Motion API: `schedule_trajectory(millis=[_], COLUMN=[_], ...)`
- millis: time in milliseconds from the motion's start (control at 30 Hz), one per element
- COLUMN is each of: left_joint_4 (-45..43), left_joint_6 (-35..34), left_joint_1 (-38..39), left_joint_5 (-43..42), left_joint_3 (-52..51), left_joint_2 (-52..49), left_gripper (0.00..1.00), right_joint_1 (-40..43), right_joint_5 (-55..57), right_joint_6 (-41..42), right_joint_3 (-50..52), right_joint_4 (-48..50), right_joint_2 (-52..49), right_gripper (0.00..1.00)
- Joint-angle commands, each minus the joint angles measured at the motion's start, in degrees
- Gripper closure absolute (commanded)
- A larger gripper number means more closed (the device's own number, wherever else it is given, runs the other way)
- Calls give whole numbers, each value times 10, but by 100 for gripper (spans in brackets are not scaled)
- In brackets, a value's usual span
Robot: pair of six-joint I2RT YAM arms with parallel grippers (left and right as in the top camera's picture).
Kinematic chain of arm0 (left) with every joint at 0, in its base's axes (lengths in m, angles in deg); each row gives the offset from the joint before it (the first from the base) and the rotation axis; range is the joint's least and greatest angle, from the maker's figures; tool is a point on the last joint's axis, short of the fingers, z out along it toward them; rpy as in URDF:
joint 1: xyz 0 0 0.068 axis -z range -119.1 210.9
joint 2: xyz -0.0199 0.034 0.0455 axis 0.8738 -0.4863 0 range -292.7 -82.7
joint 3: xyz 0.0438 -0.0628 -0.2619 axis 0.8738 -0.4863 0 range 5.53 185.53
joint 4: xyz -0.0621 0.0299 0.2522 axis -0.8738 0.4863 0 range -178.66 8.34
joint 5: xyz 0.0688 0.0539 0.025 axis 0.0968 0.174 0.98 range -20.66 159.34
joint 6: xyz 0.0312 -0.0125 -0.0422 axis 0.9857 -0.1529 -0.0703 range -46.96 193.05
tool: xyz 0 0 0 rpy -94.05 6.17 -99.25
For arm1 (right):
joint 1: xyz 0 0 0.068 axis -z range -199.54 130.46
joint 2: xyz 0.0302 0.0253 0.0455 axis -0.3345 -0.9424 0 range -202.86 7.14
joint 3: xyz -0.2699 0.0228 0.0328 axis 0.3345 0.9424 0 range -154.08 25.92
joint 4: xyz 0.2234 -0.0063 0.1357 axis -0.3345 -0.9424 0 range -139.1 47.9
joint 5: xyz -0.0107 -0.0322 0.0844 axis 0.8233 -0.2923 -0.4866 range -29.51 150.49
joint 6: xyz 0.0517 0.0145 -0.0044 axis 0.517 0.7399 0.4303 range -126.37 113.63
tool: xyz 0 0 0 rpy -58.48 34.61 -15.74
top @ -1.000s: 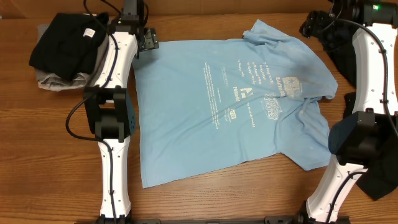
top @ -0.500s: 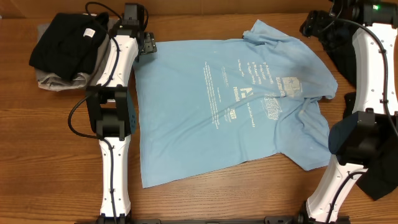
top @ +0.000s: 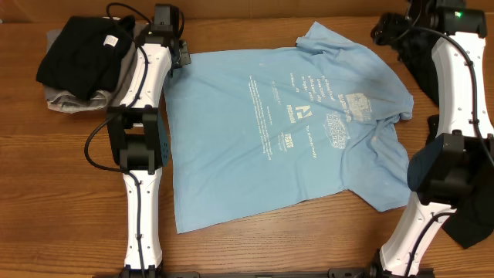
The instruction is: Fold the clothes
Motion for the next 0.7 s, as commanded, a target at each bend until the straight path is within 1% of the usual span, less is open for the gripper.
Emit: schedule_trajectory(millis=[0, 100, 267, 467, 600, 667], left_joint_4=[43, 83, 134, 156, 163, 165], left_joint_6=[5, 5, 5, 5, 5, 5], left_joint_1=[-2, 3, 15, 34, 44, 47], left_joint_5=[-3, -14, -32, -33, -33, -33], left_joint_3=[31, 74, 131, 152, 152, 152], left_joint_2=[-20, -20, -20, -20, -20, -20], left_gripper=[96, 96, 96, 96, 96, 96], right_joint_1=[-20, -38, -73, -118, -134, -137], right_joint_5=[-5, -4, -3, -2, 4, 4], right_joint_6=[-3, -3, -8, -83, -96, -99], right_joint_3=[3, 3, 3, 3, 3, 3], right_joint_4=[41, 90, 169, 213, 229, 240], right_joint_2=[2, 1, -21, -89, -134, -157], right_gripper=[34, 36, 35, 18, 9, 7])
